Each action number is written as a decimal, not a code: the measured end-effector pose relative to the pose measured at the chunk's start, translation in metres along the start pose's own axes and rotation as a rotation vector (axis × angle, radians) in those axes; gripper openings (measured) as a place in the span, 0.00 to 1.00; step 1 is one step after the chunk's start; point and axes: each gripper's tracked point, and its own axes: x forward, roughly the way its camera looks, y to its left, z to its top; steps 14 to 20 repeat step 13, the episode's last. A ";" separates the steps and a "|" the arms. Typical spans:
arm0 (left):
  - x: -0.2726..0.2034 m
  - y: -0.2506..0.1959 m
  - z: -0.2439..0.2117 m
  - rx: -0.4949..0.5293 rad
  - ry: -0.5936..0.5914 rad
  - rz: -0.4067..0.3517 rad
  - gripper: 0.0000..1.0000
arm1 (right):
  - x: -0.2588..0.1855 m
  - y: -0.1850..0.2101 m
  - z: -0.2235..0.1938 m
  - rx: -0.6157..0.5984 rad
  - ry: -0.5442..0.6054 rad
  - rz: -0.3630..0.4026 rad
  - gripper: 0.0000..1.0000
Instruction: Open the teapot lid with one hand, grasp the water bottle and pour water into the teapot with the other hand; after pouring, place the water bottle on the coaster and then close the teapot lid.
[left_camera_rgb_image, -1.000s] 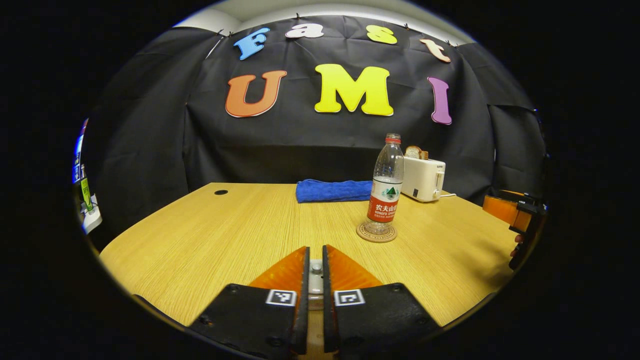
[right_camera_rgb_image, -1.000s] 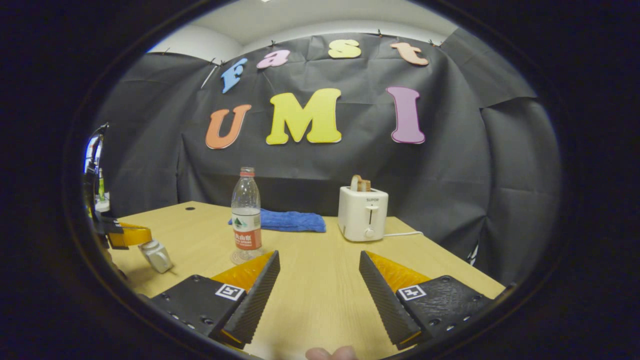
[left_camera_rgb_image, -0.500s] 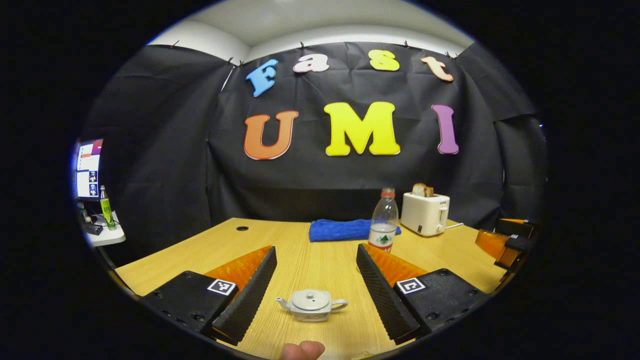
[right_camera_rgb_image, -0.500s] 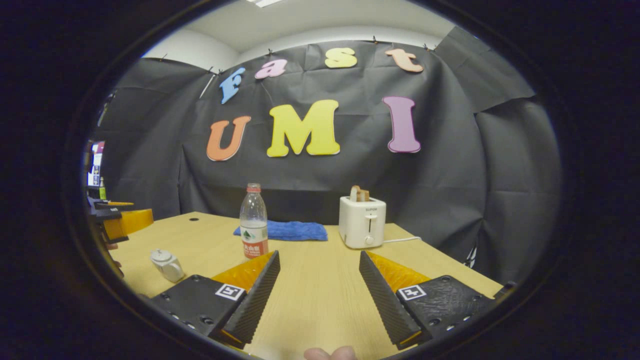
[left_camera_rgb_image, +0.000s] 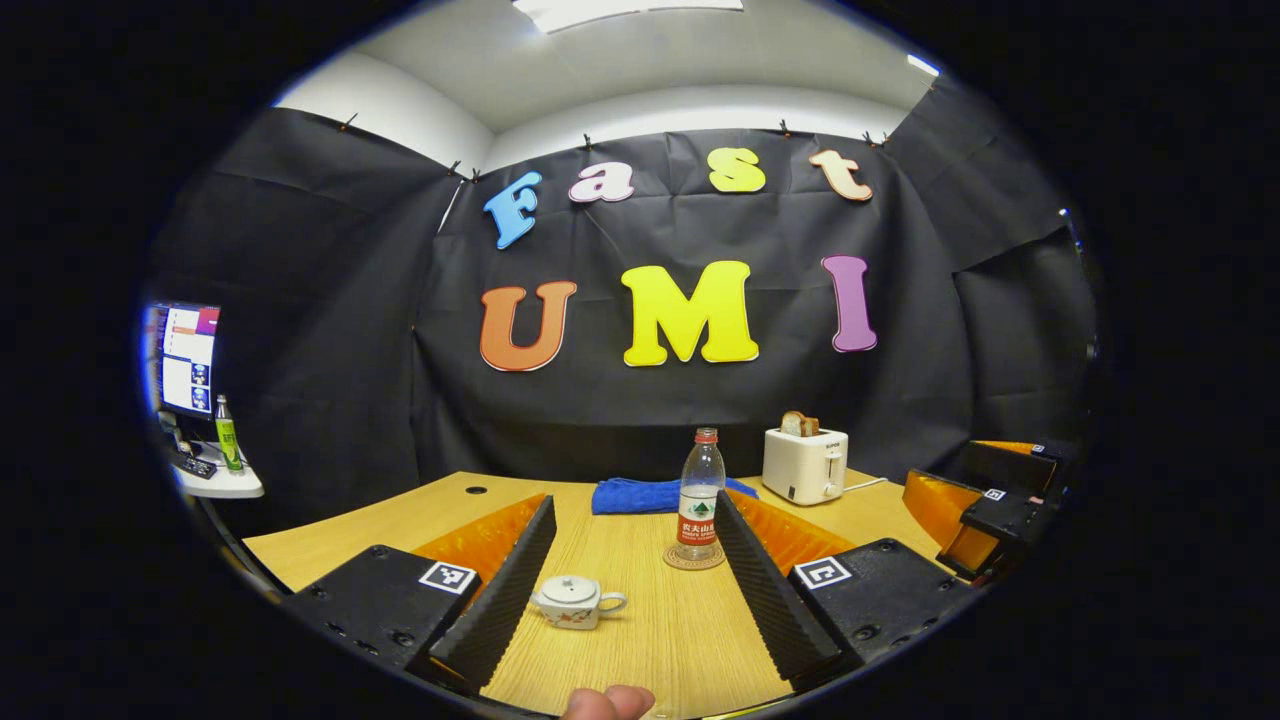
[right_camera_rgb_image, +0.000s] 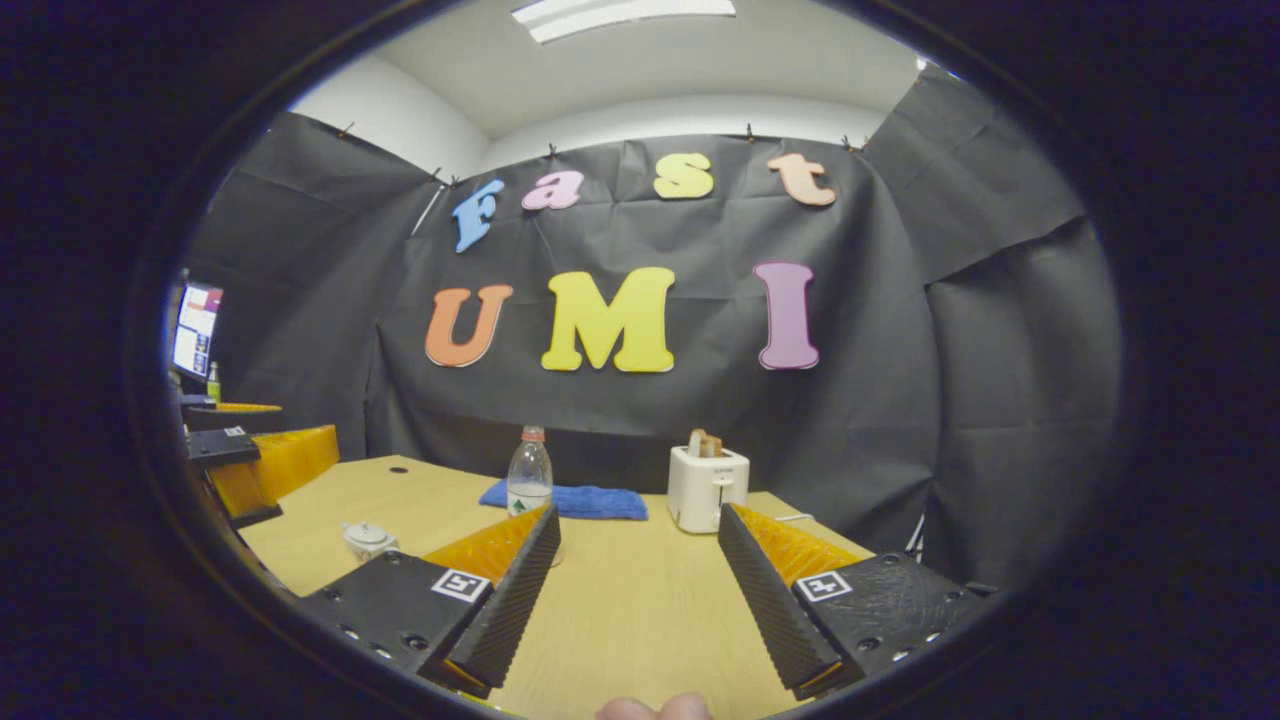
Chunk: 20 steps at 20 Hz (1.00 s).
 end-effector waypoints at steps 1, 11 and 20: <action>-0.001 -0.002 0.001 0.007 -0.010 -0.003 0.99 | -0.002 -0.001 0.001 0.002 -0.004 -0.001 0.95; 0.007 -0.003 0.000 0.002 -0.020 0.003 0.99 | 0.009 0.002 -0.005 0.021 0.023 0.013 0.95; 0.009 -0.003 -0.001 0.000 -0.019 0.002 0.99 | 0.011 0.004 -0.006 0.017 0.024 0.014 0.95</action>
